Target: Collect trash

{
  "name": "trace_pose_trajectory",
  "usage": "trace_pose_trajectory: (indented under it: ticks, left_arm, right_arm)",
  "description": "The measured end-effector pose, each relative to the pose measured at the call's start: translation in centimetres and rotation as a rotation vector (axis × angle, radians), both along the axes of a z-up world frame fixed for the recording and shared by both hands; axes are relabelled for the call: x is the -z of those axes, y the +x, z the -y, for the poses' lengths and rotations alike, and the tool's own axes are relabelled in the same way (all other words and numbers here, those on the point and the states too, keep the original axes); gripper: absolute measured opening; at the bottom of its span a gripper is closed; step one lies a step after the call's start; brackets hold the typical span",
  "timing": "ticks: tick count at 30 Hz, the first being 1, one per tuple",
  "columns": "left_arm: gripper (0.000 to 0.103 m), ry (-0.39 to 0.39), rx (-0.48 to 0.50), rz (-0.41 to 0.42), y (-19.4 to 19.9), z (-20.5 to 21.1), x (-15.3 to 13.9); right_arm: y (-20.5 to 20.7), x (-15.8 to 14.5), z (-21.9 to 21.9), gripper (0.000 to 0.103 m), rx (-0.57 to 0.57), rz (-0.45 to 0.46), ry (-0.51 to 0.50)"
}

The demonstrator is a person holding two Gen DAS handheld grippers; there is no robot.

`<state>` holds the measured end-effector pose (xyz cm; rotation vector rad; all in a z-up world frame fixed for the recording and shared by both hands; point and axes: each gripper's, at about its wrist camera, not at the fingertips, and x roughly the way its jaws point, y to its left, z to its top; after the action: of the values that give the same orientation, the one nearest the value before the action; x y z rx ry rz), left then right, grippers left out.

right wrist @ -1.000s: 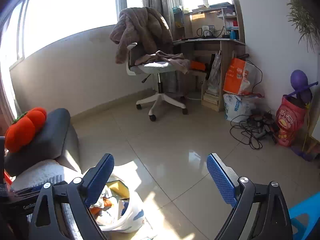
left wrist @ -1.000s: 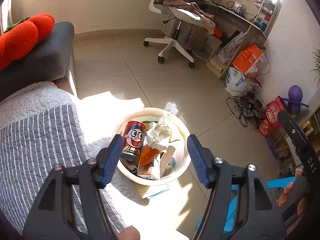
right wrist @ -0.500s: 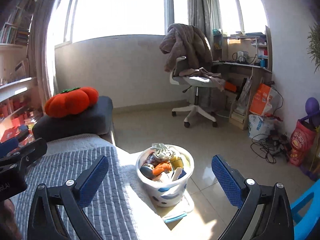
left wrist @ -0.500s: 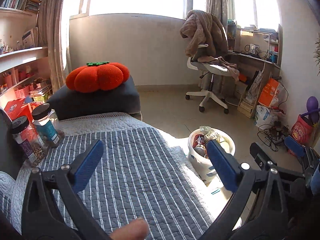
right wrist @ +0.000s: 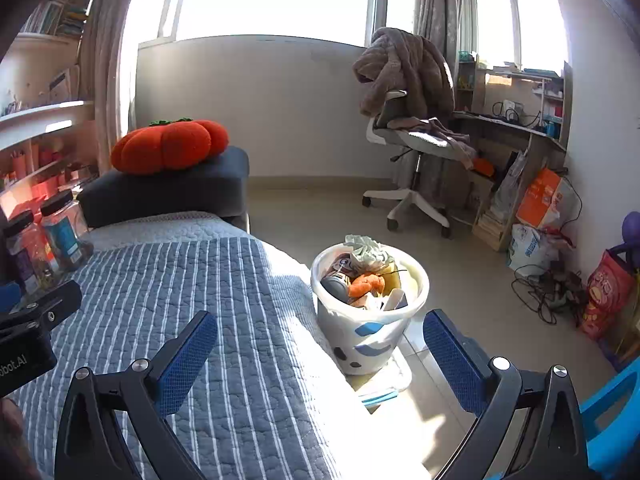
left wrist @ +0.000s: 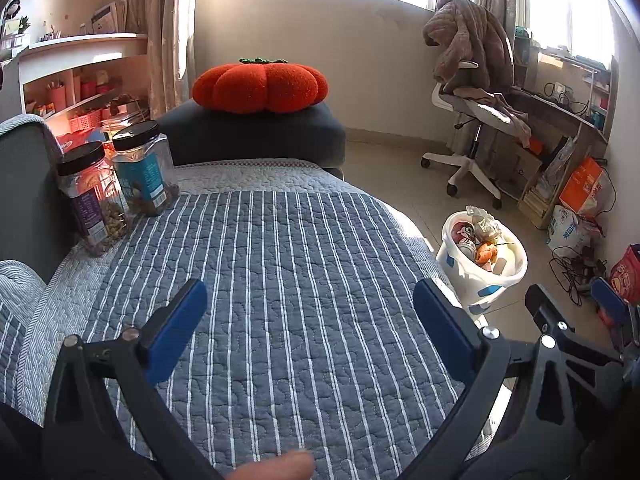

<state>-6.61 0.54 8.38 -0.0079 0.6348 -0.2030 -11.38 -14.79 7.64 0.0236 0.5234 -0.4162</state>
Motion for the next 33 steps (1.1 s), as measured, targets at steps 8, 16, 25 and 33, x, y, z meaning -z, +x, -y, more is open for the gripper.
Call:
trace_pose_trajectory:
  ticks: [8,16,25,33]
  left_arm:
    - [0.102,0.026,-0.003,-0.032,0.0,0.3,1.0]
    - [0.102,0.027,0.007,-0.073,0.3,0.3,1.6]
    - [0.102,0.013,0.001,-0.112,0.8,-0.2,2.1]
    - [0.102,0.019,0.015,-0.123,0.8,0.2,2.3]
  right_arm:
    - [0.3,1.1,1.1,0.103,0.015,-0.035,0.056]
    - [0.5,1.4,1.5,0.103,0.007,-0.052,0.103]
    - [0.7,1.9,1.4,0.103,0.005,-0.069,0.117]
    - [0.9,2.0,1.4,0.103,-0.004,-0.076,0.131]
